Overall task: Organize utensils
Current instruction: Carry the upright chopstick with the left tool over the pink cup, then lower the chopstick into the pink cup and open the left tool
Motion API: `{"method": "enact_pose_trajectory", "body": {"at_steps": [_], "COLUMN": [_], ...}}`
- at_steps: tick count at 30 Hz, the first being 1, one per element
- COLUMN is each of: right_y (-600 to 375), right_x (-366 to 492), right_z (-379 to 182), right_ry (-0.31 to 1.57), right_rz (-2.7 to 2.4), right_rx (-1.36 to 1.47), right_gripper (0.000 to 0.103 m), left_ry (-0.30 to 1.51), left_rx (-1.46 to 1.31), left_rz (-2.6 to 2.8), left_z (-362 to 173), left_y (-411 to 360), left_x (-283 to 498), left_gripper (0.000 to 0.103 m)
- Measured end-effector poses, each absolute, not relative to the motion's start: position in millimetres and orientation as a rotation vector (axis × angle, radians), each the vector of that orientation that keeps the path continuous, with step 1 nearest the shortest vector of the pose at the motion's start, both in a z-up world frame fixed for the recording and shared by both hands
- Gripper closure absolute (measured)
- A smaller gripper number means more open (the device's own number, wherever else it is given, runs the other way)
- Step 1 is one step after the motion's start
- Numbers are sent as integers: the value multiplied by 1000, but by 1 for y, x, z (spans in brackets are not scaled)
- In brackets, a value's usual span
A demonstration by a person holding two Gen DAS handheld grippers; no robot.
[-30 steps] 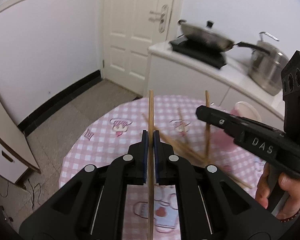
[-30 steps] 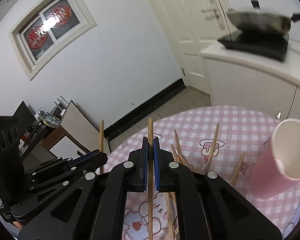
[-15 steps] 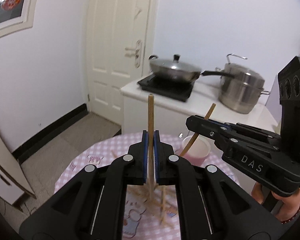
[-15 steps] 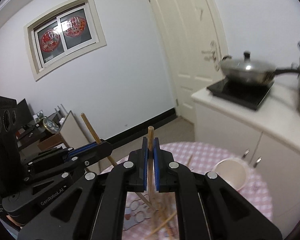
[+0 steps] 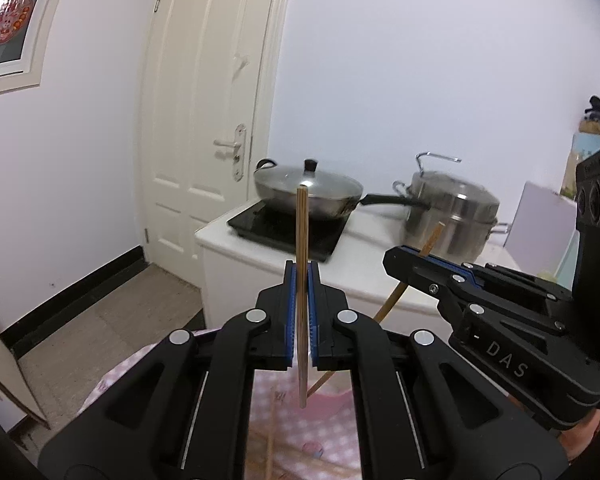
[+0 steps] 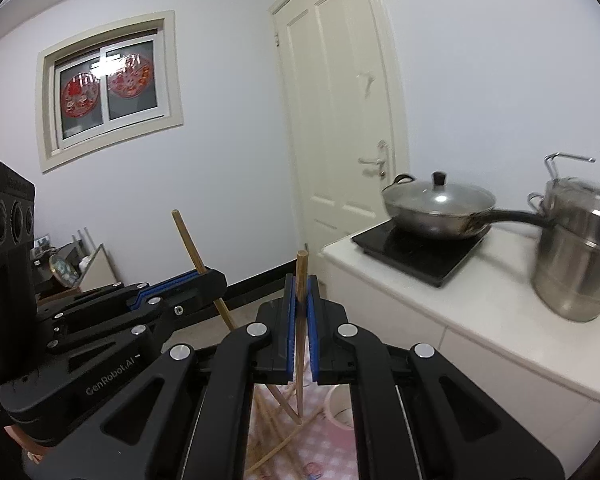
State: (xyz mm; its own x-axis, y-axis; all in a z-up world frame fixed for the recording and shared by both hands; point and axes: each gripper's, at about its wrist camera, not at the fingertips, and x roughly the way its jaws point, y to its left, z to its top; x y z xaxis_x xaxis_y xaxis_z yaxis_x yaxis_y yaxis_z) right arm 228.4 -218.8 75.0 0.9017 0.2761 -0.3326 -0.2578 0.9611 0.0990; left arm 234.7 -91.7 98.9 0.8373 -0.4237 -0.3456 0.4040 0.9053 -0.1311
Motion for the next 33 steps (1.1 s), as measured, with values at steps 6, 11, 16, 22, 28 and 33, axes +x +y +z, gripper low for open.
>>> {"method": "enact_pose_trajectory", "body": {"at_steps": [6,11,16,22,28,33], "right_y": [-235,-244,-249,-256,-259,-262], "right_x": [240,252,259,264,265,264], "right_z": [74,56,32,6,-6,-12], "right_ry": [338,371,424,483,513,533], "right_rz": [230,208,194,177,170,160], "right_rx": [43,41,45,55,65,73], "right_gripper": [99,99,99,99,99,99], "left_ry": [345,357,400,466,492,533], "left_rx": [-80,-75,-54,-53,-20,-7], "left_rz": [-457,-463,-448,-433,-439,-458], "left_z": [95,77,45,16,4,-3], "left_y": [-109,-119,-125,-123,-126,-127], "left_x": [250,262,275,285,285,286], "left_gripper": [98,97,97,97,97,97]}}
